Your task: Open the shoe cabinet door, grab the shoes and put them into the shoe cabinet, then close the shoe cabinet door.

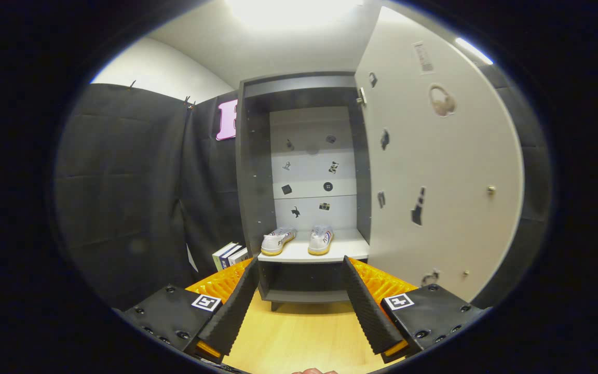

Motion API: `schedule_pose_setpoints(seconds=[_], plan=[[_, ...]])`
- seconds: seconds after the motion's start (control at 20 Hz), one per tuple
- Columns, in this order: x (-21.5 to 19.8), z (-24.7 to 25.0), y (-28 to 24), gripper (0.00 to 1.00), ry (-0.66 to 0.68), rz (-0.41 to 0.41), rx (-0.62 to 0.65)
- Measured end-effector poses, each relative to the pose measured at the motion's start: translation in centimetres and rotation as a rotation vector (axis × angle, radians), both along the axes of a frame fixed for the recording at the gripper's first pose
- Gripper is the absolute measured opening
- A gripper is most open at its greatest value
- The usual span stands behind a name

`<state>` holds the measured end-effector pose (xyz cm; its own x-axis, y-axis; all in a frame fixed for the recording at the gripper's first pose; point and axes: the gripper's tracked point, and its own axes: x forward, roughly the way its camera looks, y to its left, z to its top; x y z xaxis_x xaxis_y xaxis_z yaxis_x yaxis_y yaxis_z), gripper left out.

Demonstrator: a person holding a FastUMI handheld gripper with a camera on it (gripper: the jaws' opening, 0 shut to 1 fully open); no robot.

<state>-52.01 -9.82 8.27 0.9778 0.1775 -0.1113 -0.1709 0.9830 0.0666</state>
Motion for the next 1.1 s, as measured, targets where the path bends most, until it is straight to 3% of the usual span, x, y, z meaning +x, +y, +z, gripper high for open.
schedule_pose_setpoints(seconds=[0.25, 0.6, 0.95, 1.1], plan=[[-5.1, -0.9, -7.9, 0.98, 0.039, -0.092, 0.016], [-6.3, -1.7, -21.5, 0.98, 0.061, -0.263, 0.043], [1.9, -0.9, -28.7, 0.98, 0.065, -0.225, -0.018], [4.6, -1.4, -28.0, 0.98, 0.096, -0.131, 0.012]])
